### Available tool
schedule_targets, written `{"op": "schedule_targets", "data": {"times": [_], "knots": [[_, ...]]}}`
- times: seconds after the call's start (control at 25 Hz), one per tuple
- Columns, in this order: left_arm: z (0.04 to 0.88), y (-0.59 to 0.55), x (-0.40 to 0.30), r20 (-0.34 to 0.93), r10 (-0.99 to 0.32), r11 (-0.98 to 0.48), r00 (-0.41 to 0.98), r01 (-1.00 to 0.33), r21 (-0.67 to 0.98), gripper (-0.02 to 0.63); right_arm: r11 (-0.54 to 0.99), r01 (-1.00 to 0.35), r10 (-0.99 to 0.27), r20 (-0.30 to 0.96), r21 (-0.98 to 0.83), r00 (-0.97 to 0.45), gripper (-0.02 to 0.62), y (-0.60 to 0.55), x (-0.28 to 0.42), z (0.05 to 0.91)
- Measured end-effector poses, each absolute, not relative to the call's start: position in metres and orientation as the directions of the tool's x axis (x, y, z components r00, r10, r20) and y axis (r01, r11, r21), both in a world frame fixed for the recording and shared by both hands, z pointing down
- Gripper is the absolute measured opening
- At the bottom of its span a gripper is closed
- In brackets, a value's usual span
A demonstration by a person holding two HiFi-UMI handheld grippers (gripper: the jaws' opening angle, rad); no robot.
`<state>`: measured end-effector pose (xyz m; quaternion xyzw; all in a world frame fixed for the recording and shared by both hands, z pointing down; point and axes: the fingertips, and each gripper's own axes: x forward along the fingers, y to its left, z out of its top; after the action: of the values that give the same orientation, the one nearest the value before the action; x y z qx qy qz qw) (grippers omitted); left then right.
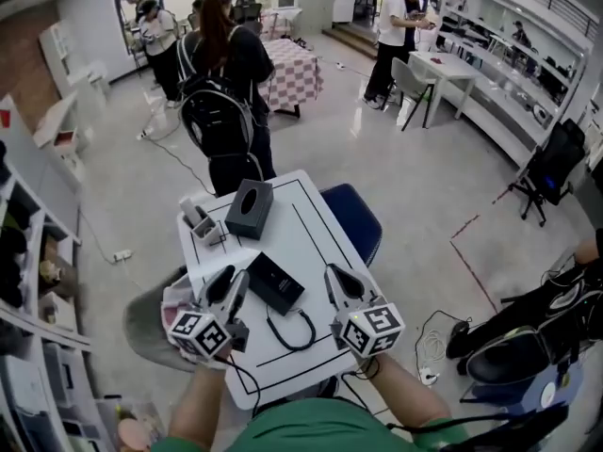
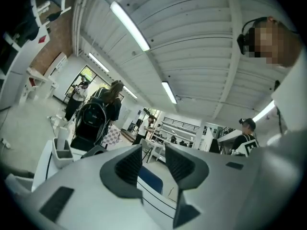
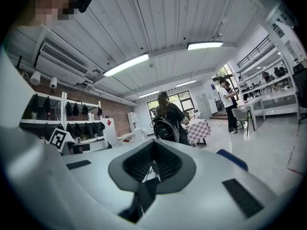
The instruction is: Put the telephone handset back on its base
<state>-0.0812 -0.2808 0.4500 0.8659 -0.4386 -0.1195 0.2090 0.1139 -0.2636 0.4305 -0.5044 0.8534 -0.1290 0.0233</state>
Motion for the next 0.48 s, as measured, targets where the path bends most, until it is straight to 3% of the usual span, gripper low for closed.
{"op": "schedule_targets", "data": {"times": [0.48], "knots": [[0.362, -0.252, -0.066, -0.146, -0.806, -0.591, 0.573, -0.786, 0.181, 0.056, 0.525, -0.816, -0.844, -0.026, -0.241, -0.535, 0.023, -0.274, 0.103, 0.386]]}}
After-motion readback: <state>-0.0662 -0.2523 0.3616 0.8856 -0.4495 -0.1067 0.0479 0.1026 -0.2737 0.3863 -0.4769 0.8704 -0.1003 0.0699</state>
